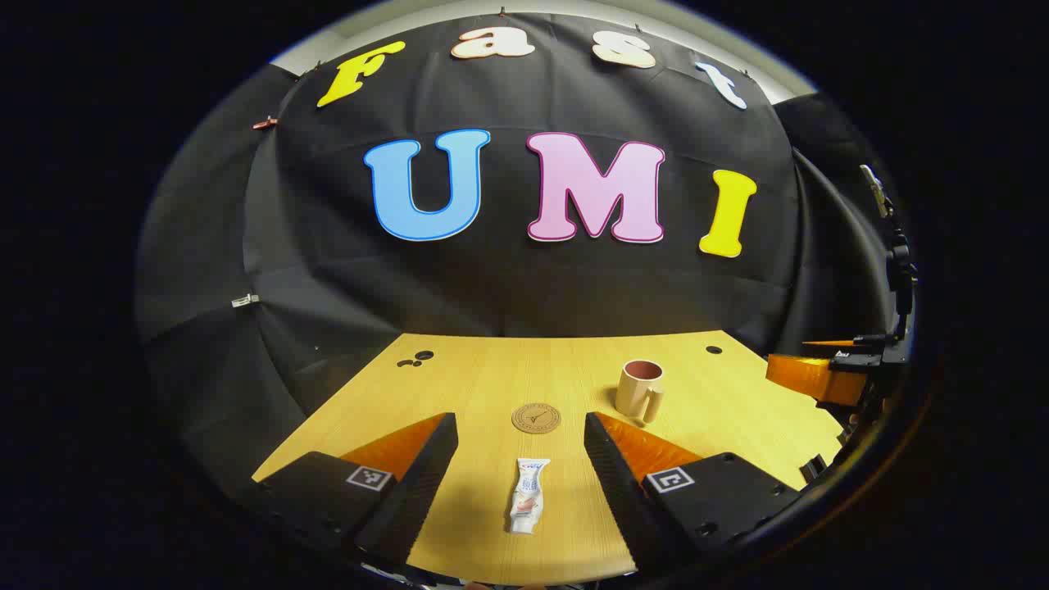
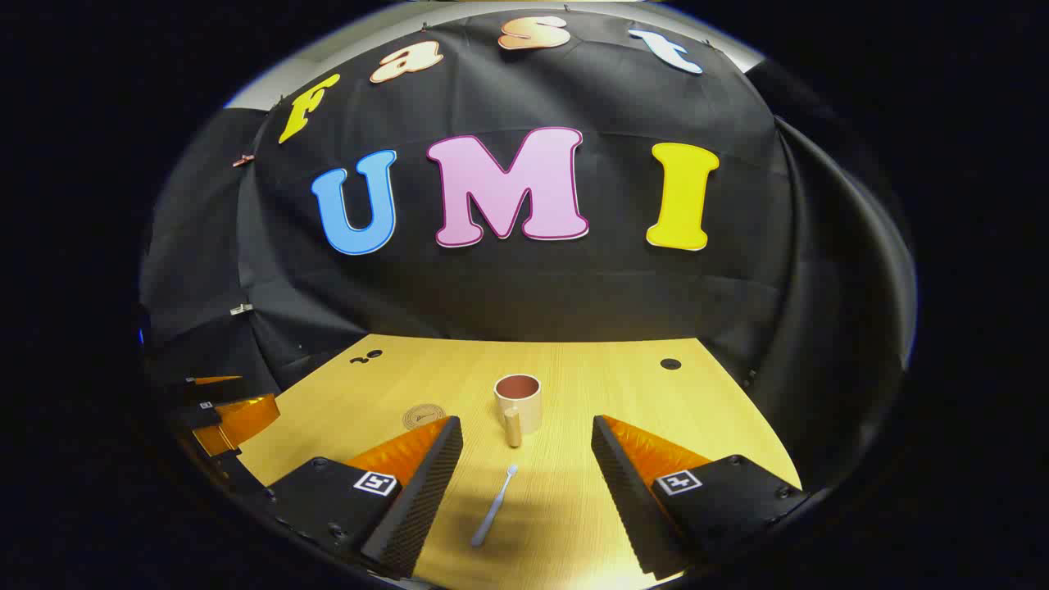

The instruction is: Put the toothbrush and toothpaste on the desktop into the cup, then pick up the cup and place it on the coaster on the desktop.

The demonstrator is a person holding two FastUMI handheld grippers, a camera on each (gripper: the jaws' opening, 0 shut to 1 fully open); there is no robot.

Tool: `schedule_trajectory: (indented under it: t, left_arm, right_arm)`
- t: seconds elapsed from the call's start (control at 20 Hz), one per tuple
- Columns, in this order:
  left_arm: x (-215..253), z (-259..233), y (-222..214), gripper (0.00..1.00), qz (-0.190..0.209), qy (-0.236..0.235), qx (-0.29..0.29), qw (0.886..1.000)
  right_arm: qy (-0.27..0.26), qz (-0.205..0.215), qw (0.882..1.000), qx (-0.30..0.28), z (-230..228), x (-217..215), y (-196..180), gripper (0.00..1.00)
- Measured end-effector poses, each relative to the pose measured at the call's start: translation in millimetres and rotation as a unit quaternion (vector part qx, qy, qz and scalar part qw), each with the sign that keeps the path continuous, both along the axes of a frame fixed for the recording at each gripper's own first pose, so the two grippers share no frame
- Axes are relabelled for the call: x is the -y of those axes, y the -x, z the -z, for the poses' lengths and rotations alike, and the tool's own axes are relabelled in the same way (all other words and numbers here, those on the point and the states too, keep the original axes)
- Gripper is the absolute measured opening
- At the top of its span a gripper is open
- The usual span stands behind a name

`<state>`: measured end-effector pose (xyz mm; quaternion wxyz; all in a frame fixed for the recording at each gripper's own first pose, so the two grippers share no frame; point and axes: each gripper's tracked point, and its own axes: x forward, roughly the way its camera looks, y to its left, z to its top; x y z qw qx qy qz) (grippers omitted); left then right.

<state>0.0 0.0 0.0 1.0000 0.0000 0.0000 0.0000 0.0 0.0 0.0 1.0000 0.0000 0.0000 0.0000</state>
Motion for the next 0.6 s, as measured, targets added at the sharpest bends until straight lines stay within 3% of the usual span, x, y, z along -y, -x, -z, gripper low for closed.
schedule_trajectory:
  t: [0.6]
  left_arm:
    - [-2.8, 9.0, -5.0, 0.97, -0.012, -0.011, -0.007, 1.0]
  right_arm:
    - [-0.002, -0.003, 1.0, -0.011, 6.0, 0.2, -6.1, 0.97]
